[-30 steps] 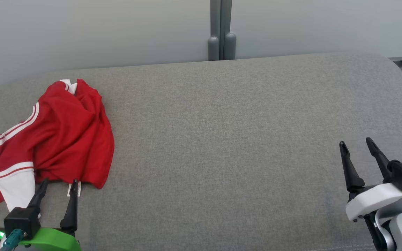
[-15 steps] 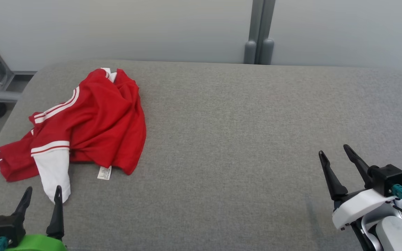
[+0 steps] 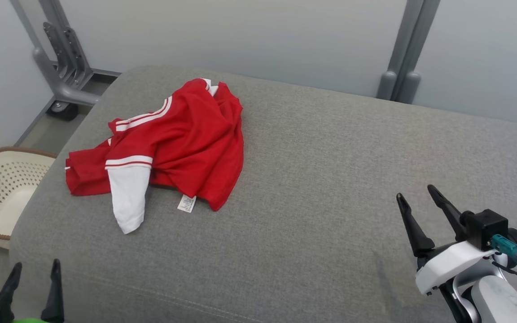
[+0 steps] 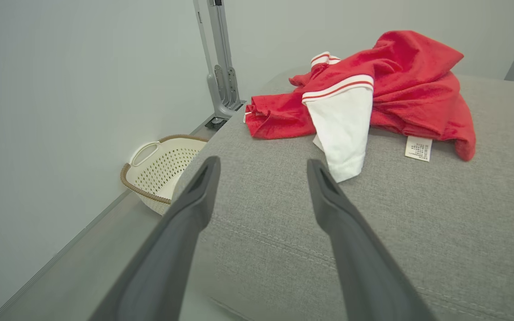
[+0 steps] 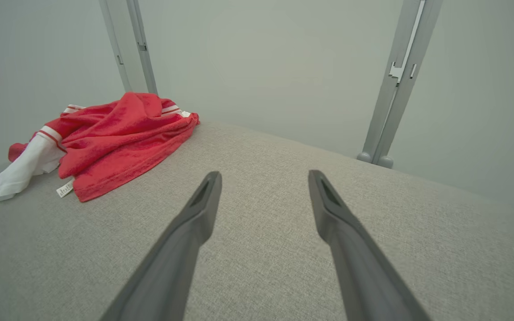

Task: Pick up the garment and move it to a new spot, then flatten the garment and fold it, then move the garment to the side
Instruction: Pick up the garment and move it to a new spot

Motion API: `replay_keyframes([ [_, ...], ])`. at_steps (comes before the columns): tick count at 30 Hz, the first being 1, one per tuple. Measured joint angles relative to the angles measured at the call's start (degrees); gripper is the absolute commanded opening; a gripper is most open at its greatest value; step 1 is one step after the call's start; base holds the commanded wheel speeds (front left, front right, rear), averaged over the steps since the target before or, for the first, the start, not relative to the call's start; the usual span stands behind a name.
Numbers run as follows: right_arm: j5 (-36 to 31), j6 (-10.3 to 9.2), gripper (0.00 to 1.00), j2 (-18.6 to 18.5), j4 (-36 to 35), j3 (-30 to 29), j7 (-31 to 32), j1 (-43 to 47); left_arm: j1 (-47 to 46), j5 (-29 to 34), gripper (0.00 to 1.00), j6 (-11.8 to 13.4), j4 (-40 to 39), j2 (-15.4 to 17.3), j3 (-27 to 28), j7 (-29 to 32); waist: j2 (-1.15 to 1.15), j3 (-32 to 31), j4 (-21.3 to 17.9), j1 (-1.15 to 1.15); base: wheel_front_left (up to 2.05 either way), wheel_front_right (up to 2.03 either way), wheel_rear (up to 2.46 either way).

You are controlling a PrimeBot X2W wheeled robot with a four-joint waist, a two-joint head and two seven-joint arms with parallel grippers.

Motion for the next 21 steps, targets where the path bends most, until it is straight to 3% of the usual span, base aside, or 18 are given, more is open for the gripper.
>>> replay_keyframes([
  [12,-1.7,0.37,1.00,0.3,-0.9,0.4,0.0,-0.1,-1.0,-3.2,1.00,-0.6,0.2,-0.5,1.4,0.0,0.00,2.2,0.4,0.00,0.00,0.00,0.00],
  [15,-2.2,0.37,1.00,-0.4,-1.3,0.3,0.0,-0.2,-4.2,-5.4,1.00,-1.1,2.3,-1.9,-0.3,0.3,0.00,3.9,-0.2,0.00,0.00,0.00,0.00],
  [21,-3.2,0.38,1.00,-0.9,-1.5,0.7,0.0,-2.0,-13.3,-9.3,1.00,-1.6,5.3,-3.6,-3.1,6.4,0.00,7.9,-1.2,0.00,0.00,0.00,0.00],
])
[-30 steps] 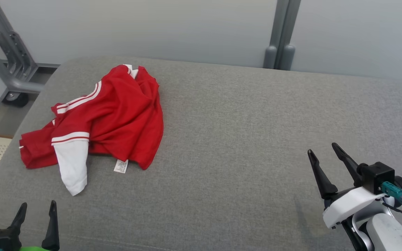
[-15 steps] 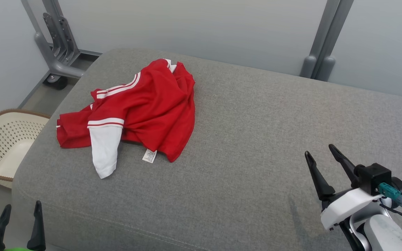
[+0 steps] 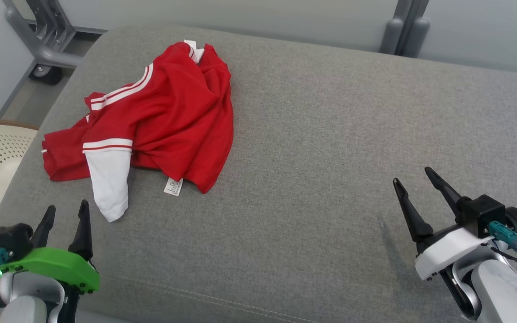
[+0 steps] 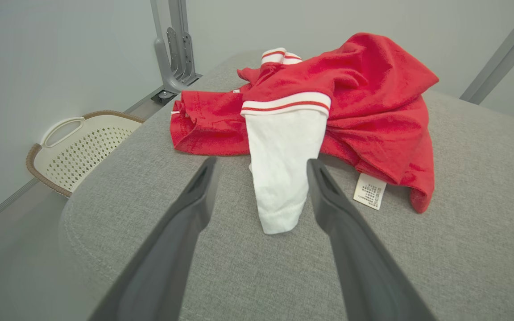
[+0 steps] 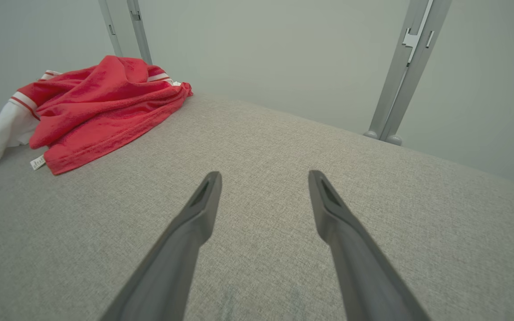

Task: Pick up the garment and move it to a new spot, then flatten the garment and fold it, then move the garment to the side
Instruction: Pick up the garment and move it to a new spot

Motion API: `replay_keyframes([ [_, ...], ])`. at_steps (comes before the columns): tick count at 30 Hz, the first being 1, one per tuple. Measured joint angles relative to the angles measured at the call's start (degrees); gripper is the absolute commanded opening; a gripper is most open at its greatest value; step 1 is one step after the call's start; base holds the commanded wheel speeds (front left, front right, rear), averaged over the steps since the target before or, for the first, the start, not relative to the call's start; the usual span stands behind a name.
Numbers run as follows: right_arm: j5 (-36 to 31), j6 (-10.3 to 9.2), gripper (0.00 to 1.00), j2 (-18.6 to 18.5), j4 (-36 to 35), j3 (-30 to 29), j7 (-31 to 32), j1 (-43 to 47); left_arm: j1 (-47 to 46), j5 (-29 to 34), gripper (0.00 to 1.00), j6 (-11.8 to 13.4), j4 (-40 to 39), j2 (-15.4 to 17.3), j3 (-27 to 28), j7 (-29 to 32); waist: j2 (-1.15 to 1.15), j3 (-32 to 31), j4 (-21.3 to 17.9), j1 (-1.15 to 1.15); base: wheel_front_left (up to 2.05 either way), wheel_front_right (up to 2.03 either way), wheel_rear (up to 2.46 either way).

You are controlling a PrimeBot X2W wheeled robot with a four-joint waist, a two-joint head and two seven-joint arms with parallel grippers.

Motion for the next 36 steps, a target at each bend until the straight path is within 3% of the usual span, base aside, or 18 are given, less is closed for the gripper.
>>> replay_keyframes([
  [11,-1.8,-0.02,1.00,-0.4,-1.6,0.1,0.0,-5.8,-9.8,-3.4,1.00,-0.2,6.4,0.5,-0.8,8.1,0.00,8.0,-2.6,0.00,0.00,0.00,0.00],
  [20,-2.3,-0.24,1.00,-0.3,-1.5,-0.6,0.0,-8.1,-14.9,-5.1,1.00,-0.5,11.6,0.9,-1.1,9.1,0.00,13.0,-5.2,0.00,0.00,0.00,0.00],
  [25,-2.5,-0.62,1.00,0.0,-1.4,-0.8,0.0,-9.1,-15.8,-3.5,1.00,-0.5,15.5,3.6,-0.7,9.0,0.00,14.2,-6.5,0.00,0.00,0.00,0.00],
  [27,-2.7,-0.64,1.00,0.3,-1.4,-0.9,0.0,-9.2,-16.2,-2.9,0.00,-0.4,17.0,4.7,-0.5,9.3,0.00,14.4,-6.9,0.00,0.00,0.00,0.00],
  [36,-2.6,-1.04,1.00,2.5,-0.8,-1.0,0.0,-9.3,-18.9,-1.7,0.00,-0.4,16.5,6.7,-0.3,7.4,0.00,13.2,-8.1,0.00,0.00,0.00,0.00],
])
